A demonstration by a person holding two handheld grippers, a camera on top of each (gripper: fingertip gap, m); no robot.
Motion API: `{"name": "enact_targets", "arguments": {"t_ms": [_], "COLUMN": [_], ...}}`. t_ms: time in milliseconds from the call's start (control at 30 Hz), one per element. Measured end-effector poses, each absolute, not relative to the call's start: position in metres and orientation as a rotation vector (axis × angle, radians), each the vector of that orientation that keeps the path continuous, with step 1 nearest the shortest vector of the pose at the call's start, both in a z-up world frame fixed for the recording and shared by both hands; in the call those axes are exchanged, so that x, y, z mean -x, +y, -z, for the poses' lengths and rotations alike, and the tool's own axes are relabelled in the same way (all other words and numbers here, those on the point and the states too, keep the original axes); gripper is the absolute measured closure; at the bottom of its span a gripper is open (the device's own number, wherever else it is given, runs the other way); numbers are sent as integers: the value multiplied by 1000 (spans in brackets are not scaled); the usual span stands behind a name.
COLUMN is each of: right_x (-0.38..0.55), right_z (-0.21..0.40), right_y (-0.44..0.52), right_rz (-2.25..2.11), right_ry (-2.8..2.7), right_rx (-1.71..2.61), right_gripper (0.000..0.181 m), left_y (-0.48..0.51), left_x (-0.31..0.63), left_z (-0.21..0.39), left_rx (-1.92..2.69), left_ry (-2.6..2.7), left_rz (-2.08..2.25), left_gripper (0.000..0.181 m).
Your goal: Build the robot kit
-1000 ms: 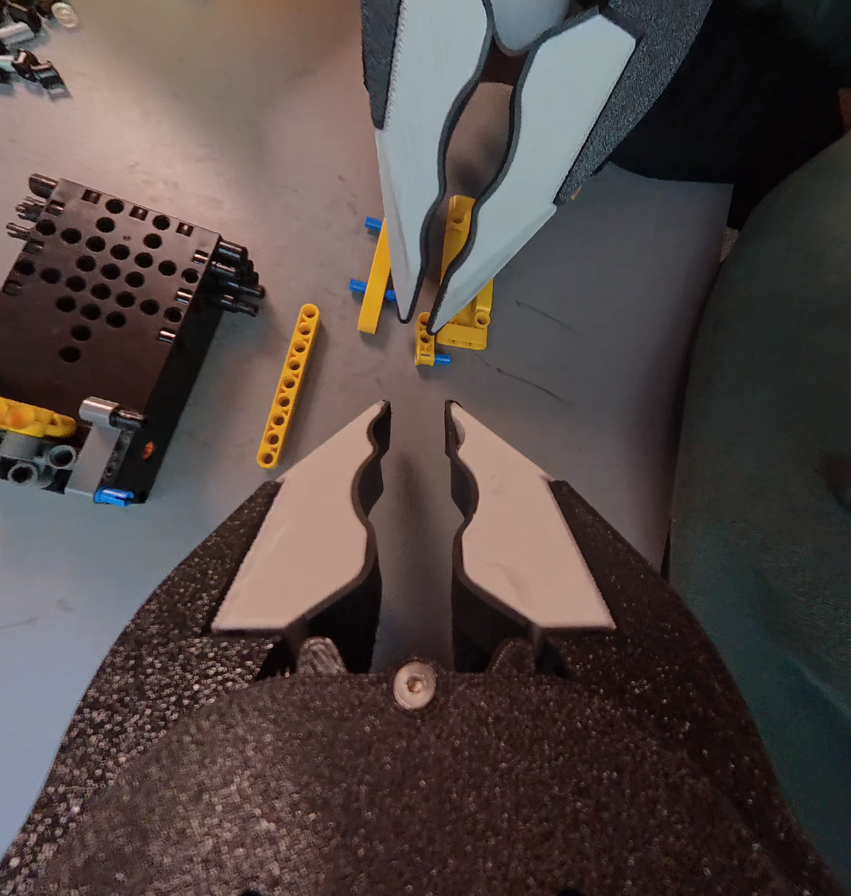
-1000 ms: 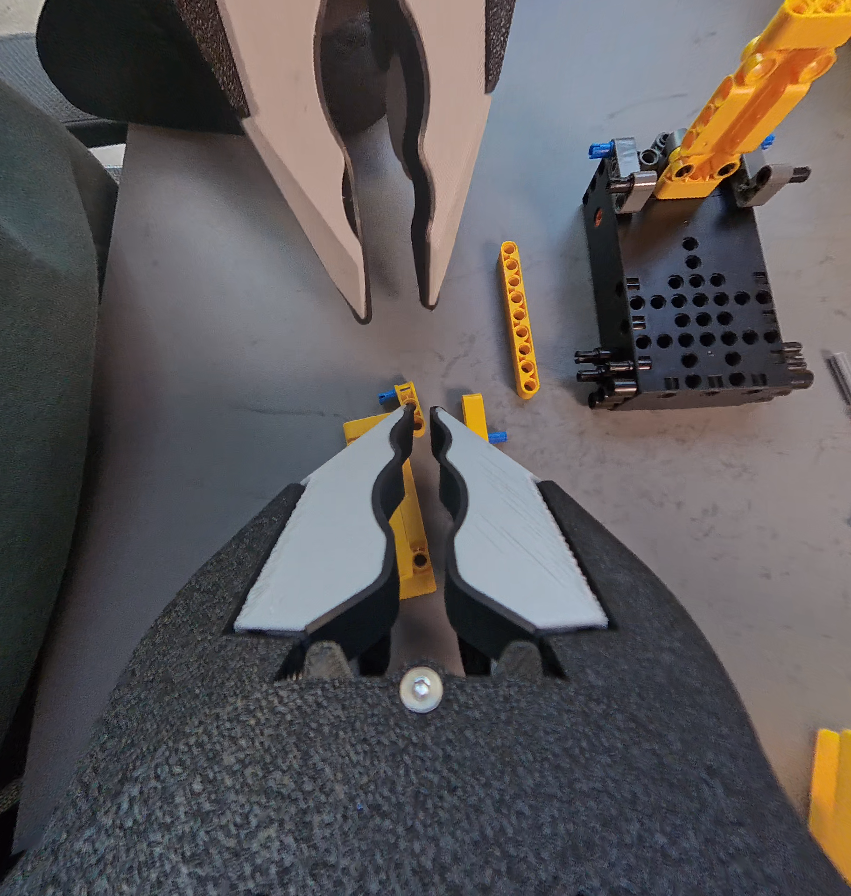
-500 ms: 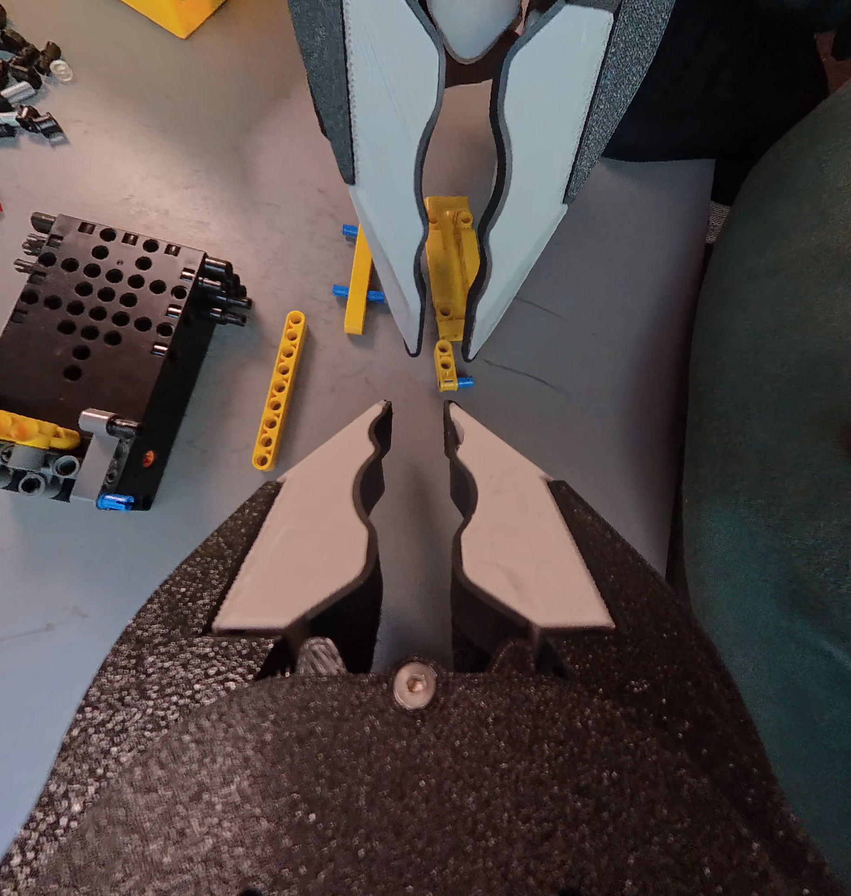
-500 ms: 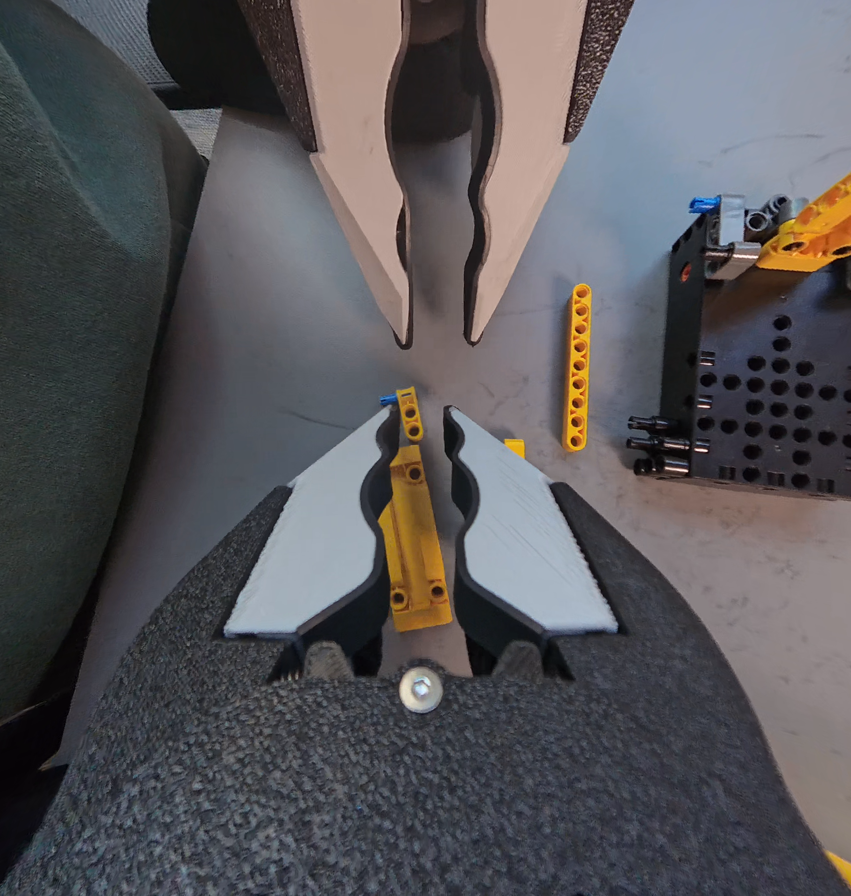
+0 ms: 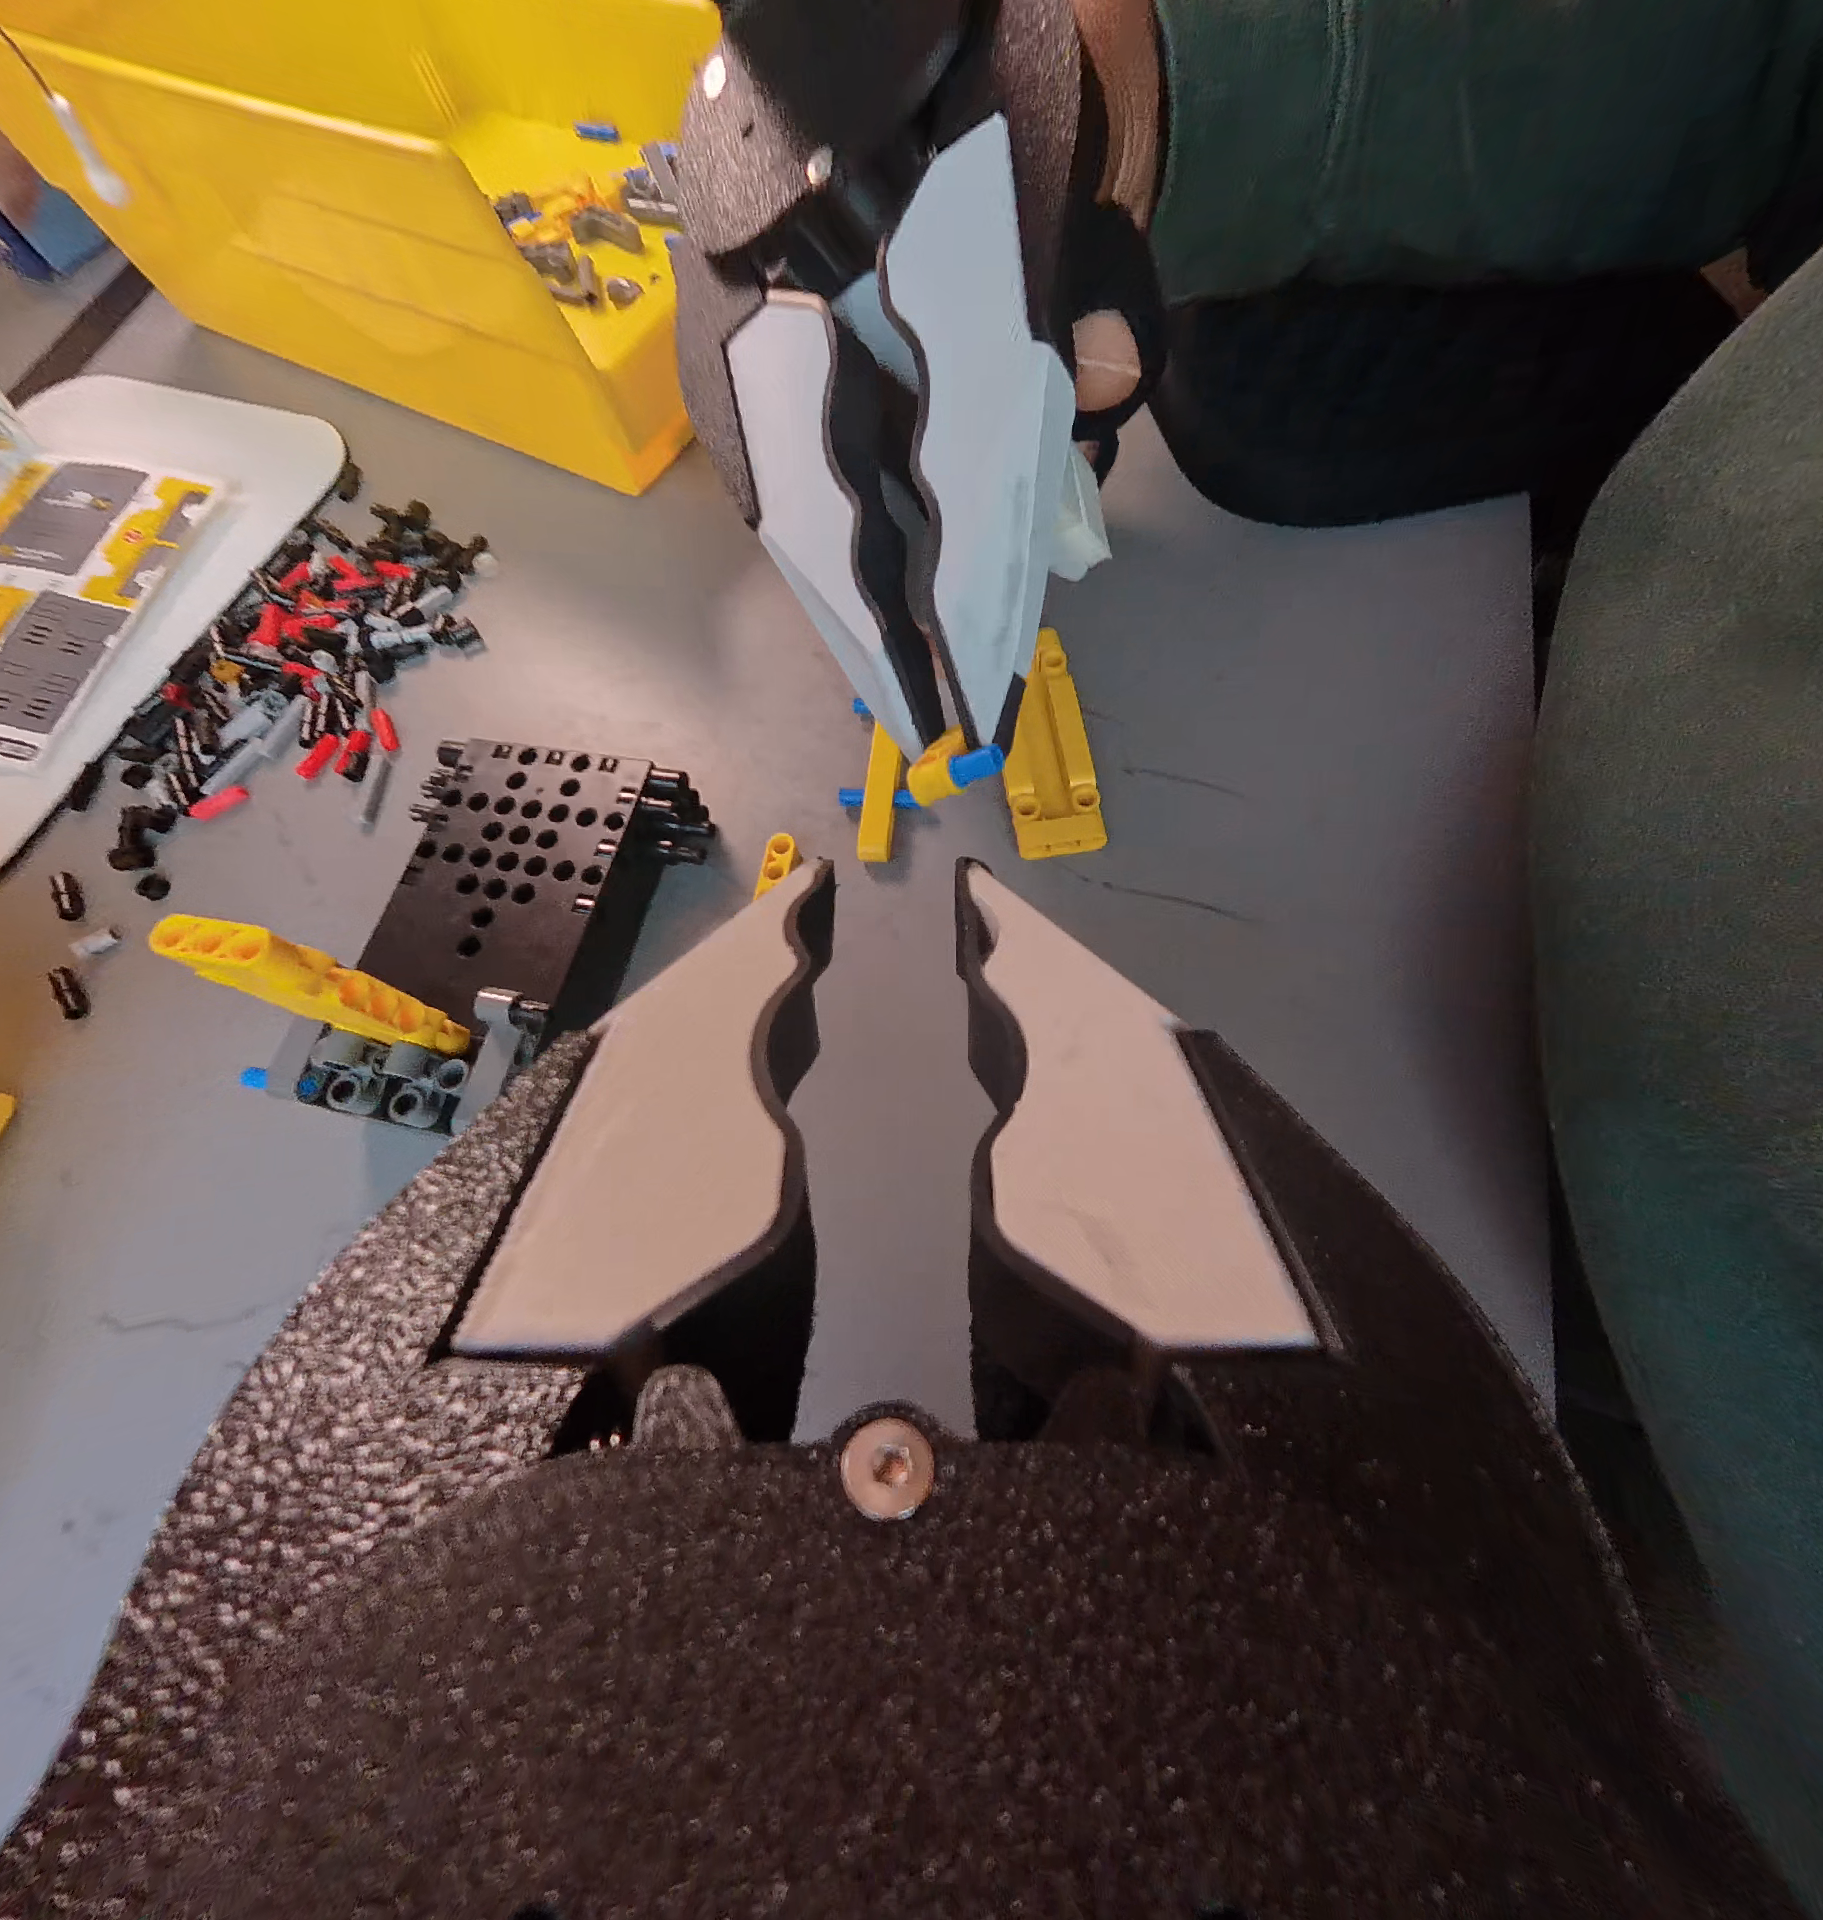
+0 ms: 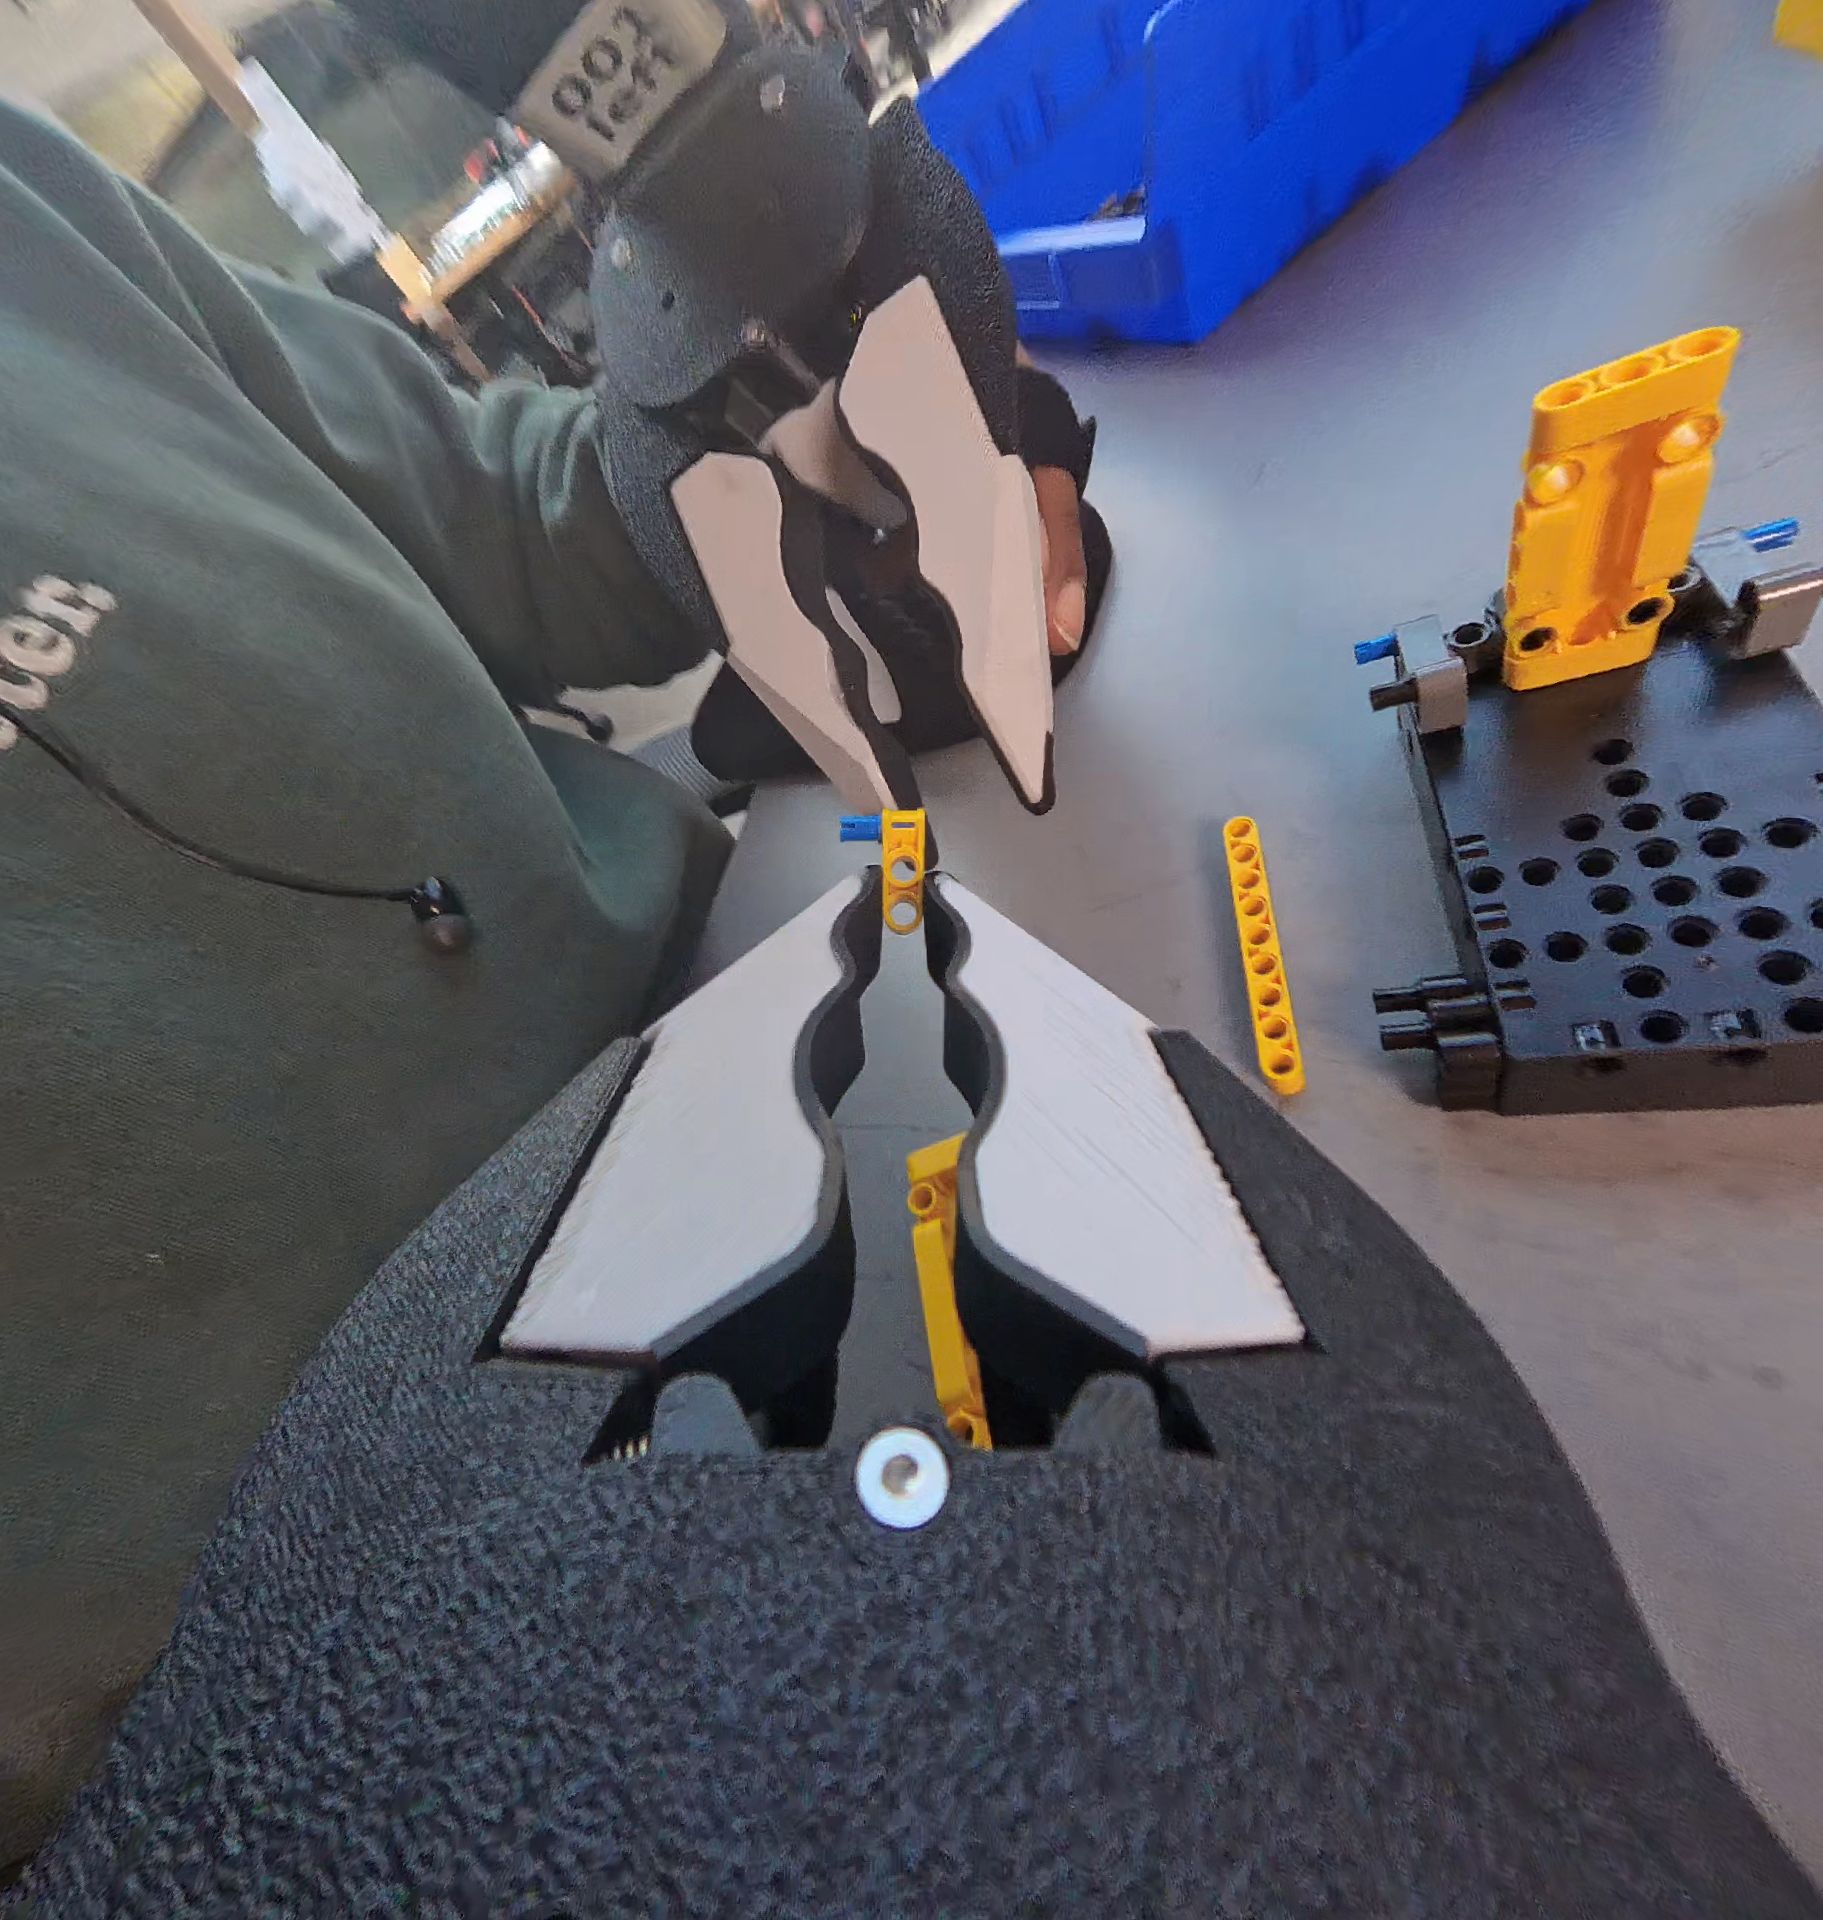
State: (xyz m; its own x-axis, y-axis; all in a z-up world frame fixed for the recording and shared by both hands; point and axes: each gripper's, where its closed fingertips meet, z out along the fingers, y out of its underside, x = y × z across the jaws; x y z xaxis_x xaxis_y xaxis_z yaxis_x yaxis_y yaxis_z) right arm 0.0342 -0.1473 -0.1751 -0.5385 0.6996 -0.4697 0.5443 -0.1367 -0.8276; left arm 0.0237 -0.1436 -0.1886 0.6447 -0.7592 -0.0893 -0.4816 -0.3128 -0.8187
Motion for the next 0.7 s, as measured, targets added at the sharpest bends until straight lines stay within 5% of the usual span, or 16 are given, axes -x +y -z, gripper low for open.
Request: {"name": "enact_targets", "arguments": {"t_ms": [700], "right_x": [-16], "right_z": [113], "right_y": [-131], "right_rz": [-2610], "right_ry": [-1144], "right_rx": [1499], "right_gripper": [175], "left_y": [-119], "left_x": [-18], "left_z": [114], "left_rx": [1562], "left_ry": [749], "left_rz": [217], "left_gripper": [146]}}
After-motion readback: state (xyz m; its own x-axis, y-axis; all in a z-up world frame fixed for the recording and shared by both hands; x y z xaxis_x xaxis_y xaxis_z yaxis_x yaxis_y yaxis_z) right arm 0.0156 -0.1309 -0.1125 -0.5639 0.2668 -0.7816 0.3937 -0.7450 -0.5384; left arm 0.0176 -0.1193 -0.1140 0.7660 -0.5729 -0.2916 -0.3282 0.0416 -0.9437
